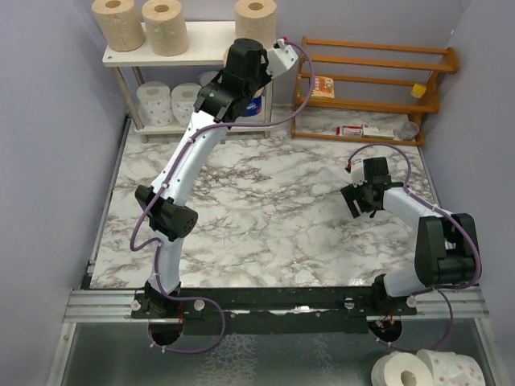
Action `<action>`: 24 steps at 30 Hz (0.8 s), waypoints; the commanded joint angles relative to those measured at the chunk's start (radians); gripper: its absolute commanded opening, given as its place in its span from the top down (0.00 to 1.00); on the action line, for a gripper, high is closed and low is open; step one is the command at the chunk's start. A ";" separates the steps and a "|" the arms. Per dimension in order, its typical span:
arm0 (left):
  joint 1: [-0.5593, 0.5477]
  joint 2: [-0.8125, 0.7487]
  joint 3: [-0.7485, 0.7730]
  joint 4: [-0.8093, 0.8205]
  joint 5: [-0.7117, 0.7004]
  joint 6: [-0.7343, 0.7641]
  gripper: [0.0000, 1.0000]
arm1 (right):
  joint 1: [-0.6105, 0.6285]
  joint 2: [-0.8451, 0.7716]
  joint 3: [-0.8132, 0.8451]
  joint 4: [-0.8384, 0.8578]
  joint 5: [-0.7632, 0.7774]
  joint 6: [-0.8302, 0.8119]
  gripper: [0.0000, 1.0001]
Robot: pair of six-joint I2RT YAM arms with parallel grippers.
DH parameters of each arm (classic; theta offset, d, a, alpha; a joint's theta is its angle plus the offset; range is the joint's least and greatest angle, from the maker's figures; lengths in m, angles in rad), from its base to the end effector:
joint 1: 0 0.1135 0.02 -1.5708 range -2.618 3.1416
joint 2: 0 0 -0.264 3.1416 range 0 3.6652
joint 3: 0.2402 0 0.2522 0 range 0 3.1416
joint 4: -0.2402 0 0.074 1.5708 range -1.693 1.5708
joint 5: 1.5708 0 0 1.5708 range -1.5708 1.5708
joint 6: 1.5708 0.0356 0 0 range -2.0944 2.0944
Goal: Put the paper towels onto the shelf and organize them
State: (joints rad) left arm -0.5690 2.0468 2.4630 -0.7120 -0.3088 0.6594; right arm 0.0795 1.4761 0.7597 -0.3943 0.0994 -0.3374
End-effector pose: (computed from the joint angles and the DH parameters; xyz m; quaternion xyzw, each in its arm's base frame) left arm 0.3799 -0.2301 0.4706 0.3828 0.7017 0.1500 0.5819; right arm 0.2672 0.0177 0.1627 -0.1902 0.9537 -0.0773 0.2196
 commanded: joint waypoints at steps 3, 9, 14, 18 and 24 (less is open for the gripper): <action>0.039 -0.040 0.108 0.120 -0.113 -0.010 1.00 | 0.006 0.036 -0.052 -0.060 0.029 -0.009 0.24; 0.037 -0.052 0.179 0.036 -0.124 -0.029 1.00 | 0.006 0.040 -0.051 -0.060 0.029 -0.009 0.24; 0.035 -0.062 0.195 0.005 -0.150 0.001 1.00 | 0.006 0.045 -0.051 -0.061 0.028 -0.011 0.24; 0.035 -0.072 0.199 0.002 -0.206 0.042 1.00 | 0.006 0.044 -0.052 -0.060 0.027 -0.010 0.24; 0.035 -0.075 0.200 0.048 -0.245 0.096 1.00 | 0.006 0.054 -0.050 -0.061 0.028 -0.011 0.24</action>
State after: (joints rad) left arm -0.5381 2.0327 2.6209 -0.7666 -0.4721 0.6956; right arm 0.0795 1.4773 0.7597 -0.3939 0.0998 -0.3374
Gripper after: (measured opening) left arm 0.096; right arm 0.762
